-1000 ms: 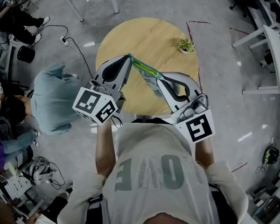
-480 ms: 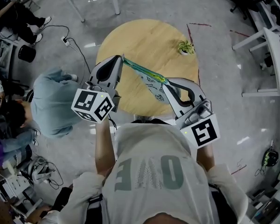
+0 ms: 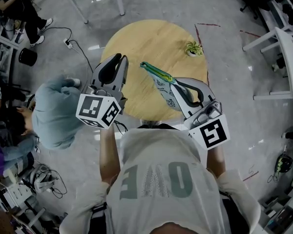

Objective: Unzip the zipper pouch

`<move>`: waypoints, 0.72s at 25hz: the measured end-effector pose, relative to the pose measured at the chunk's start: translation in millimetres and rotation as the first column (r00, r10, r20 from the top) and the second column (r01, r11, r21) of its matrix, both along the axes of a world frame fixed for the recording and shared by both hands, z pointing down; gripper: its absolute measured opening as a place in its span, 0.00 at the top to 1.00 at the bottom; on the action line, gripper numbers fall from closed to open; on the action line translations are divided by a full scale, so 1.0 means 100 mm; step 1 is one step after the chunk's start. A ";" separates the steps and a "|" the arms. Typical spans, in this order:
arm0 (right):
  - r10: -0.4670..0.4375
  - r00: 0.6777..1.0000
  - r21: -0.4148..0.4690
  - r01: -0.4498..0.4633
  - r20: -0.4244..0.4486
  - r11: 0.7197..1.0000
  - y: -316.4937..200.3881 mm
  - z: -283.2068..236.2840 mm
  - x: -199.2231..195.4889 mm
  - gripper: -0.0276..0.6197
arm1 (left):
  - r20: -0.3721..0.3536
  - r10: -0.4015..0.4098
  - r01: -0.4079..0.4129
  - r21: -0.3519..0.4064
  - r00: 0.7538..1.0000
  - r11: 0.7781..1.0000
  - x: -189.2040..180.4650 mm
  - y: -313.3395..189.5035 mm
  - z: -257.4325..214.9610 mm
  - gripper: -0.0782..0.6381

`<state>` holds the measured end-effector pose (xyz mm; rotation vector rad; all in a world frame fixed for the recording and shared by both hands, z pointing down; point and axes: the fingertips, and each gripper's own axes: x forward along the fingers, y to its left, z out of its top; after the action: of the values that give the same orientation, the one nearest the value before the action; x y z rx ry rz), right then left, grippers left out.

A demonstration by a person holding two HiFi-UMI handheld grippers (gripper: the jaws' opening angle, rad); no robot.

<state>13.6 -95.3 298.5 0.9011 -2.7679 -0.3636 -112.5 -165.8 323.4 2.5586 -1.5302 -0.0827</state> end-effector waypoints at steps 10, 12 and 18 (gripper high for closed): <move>-0.009 0.977 0.002 0.010 -0.213 1.000 -0.45 0.51 0.17 0.91 | 0.020 -0.078 0.077 0.055 0.997 0.995 -0.04 0.09 -0.15 0.85; 0.006 0.974 -0.016 -0.010 -0.227 1.000 -0.61 0.64 0.21 0.91 | 0.017 -0.092 0.091 0.060 0.996 0.994 -0.06 0.10 -0.16 0.85; 0.051 0.940 -0.027 -0.064 -0.337 0.998 -1.04 1.03 0.26 0.91 | 0.037 -0.143 0.140 0.077 0.989 0.987 -0.18 0.14 -0.19 0.85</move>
<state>39.3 -199.2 401.2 0.8219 -2.4233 -0.4110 -130.2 -151.3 304.5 2.5196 -1.7559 -0.1045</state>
